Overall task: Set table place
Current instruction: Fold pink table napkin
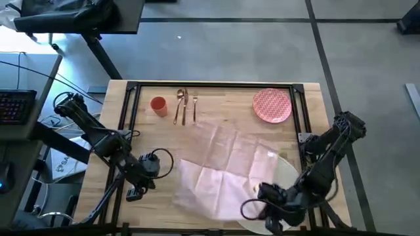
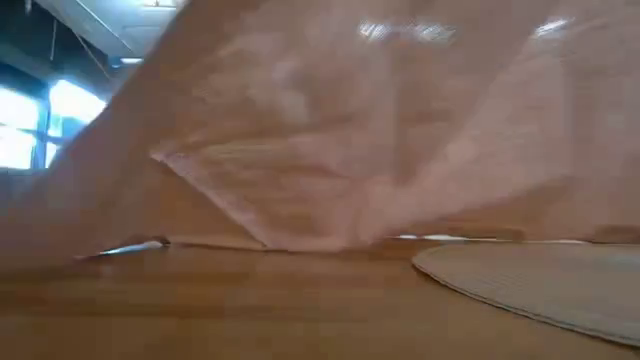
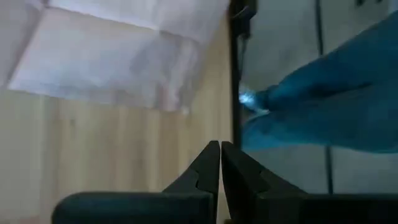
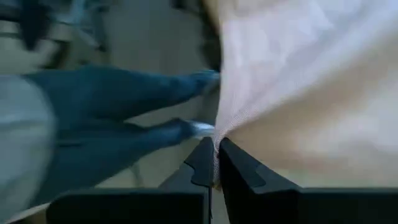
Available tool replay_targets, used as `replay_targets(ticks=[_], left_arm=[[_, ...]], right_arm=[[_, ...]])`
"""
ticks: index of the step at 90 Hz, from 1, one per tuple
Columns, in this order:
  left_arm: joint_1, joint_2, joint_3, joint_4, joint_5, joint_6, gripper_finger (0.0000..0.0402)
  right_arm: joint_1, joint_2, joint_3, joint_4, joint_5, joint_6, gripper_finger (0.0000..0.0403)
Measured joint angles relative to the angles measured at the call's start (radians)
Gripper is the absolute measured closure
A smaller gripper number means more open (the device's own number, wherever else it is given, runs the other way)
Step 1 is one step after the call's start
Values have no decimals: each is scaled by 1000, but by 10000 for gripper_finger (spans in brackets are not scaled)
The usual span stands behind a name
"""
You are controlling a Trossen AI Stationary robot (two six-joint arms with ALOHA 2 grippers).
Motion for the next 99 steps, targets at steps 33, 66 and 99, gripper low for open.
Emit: replay_targets(ticks=[33, 66, 99], left_arm=[[-10, 71, -245, 428, -6, 261, 366], [-58, 425, -377, 1101, 63, 522, 245], [-87, 625, -374, 1133, 56, 484, 247]], right_arm=[[-53, 3, -49, -84, 33, -30, 403], [-121, -2, -49, -100, -6, -31, 403], [-134, -2, -49, -99, -54, -28, 403]])
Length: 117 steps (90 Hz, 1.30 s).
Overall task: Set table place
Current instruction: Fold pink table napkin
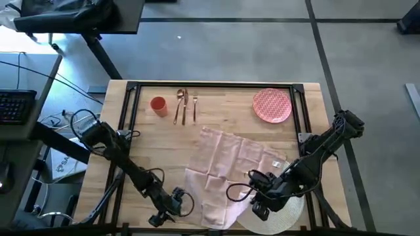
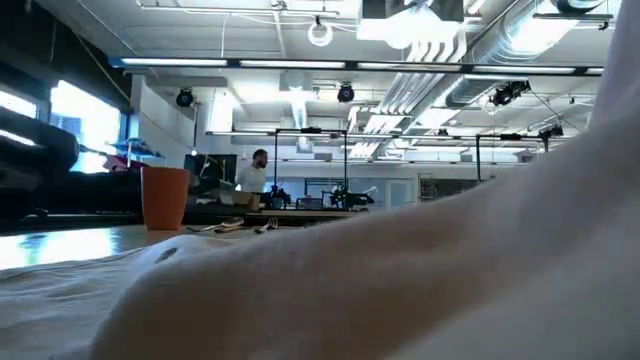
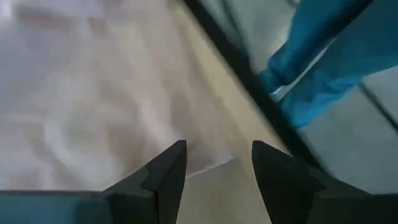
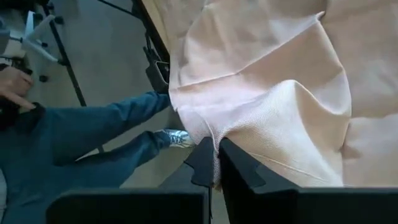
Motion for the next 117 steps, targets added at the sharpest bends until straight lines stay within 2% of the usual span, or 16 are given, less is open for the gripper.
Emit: replay_targets(ticks=[16, 24, 35, 43, 54, 72, 92, 98, 104, 117], left_arm=[[-32, 31, 3, 2, -104, -41, 278], [-40, 32, 3, -9, -142, -116, 314], [-40, 31, 2, -32, -128, -253, 387], [-49, 3, 0, -53, -93, -349, 393], [-70, -99, -6, -189, -98, -452, 400], [-110, -363, -5, -405, -141, -552, 401], [-114, -596, -4, -434, -148, -691, 402], [-114, -651, -4, -435, -204, -734, 402], [-114, -700, -4, -448, -307, -758, 401], [-56, -810, -3, -579, -558, -767, 401]], right_arm=[[0, 0, 0, 1, 0, 7, 403], [4, 0, 0, 1, 0, 8, 403], [4, 0, 0, 3, 0, 9, 403], [4, 0, 0, 12, 0, 8, 403], [5, -2, 13, 16, 0, 1, 403], [5, -5, 55, 41, 10, -28, 403], [82, 4, 6, 191, 73, 16, 403], [107, 5, -2, 218, 86, 40, 403], [128, 3, -2, 212, 137, 66, 403], [145, -1, -1, 68, 291, 211, 403]])
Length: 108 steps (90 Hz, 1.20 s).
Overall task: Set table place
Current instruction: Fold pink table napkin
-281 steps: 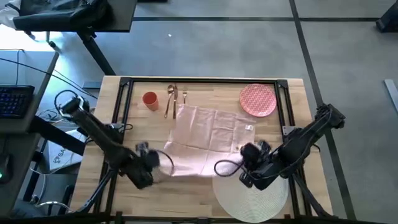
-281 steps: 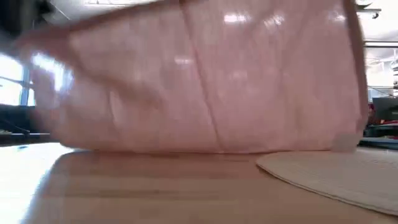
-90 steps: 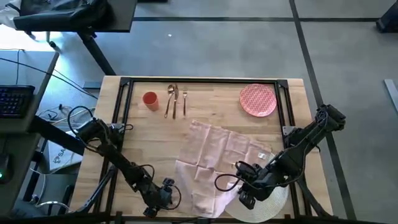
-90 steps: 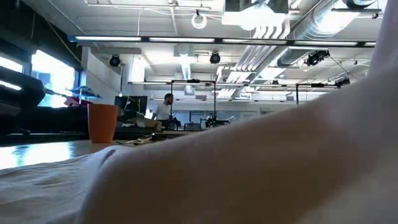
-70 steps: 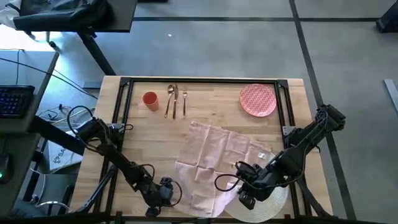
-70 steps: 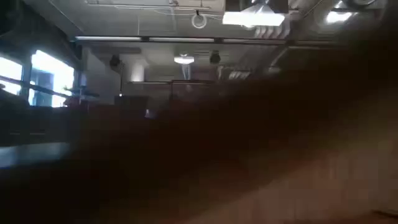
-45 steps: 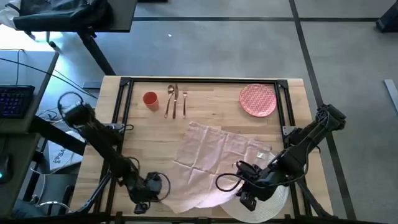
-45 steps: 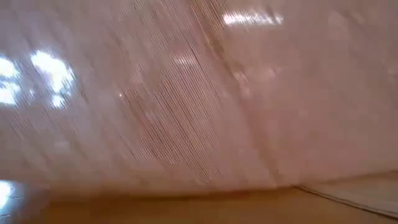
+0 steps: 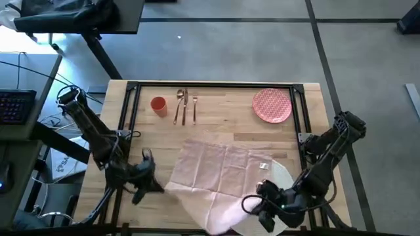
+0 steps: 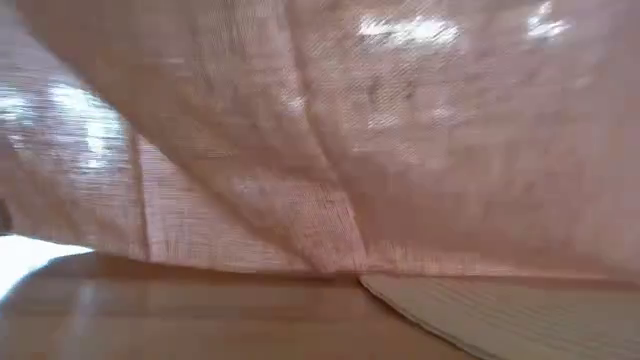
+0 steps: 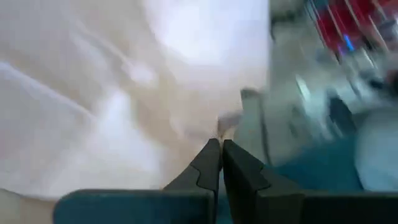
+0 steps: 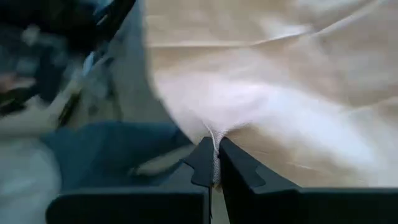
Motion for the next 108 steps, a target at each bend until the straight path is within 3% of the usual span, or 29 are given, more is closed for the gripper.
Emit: replay_targets(ticks=[9, 20, 41, 53, 70, 85, 108], left_arm=[[77, -50, 0, -141, -95, -3, 401], [205, -65, -3, -279, -119, 27, 401], [431, -60, -115, -147, 12, 208, 401], [508, -60, -163, -59, 80, 281, 401], [567, -60, -178, -64, 112, 347, 401], [586, -48, -177, -64, 112, 383, 401], [603, 51, -177, -59, 93, 417, 401]], right_arm=[[-6, -1, 0, -218, -1, 187, 403], [-19, -1, 0, -477, -45, 382, 403], [-58, -1, 0, -718, -100, 440, 403], [-99, -1, 0, -786, -103, 370, 403], [-172, -1, -23, -827, -91, 265, 403], [-230, 0, -131, -720, -136, 172, 403], [-285, 0, -249, -671, -167, 179, 403]])
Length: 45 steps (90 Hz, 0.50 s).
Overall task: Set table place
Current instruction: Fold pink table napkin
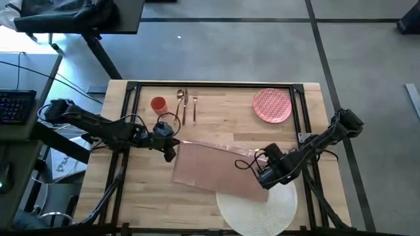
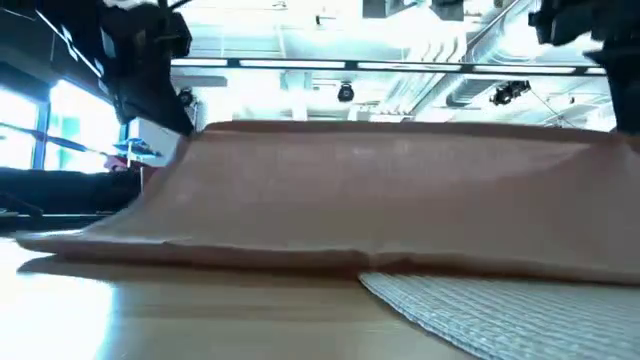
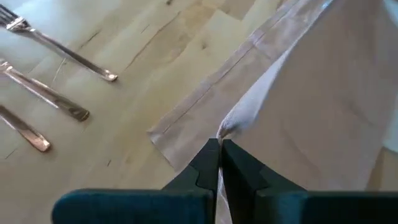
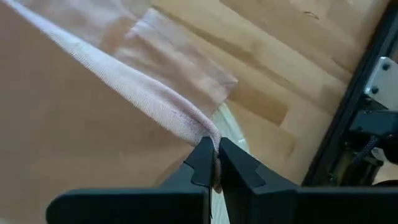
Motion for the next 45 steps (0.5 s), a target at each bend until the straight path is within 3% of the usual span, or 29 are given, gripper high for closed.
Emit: replay_targets(ticks=[31, 45], left_arm=[[17, 106, 0, 24, -27, -1, 401], [26, 143, 0, 162, 62, 105, 391]], right_arm=[[-55, 0, -100, 126, -25, -58, 402], [-55, 0, -103, 141, -21, -60, 394]])
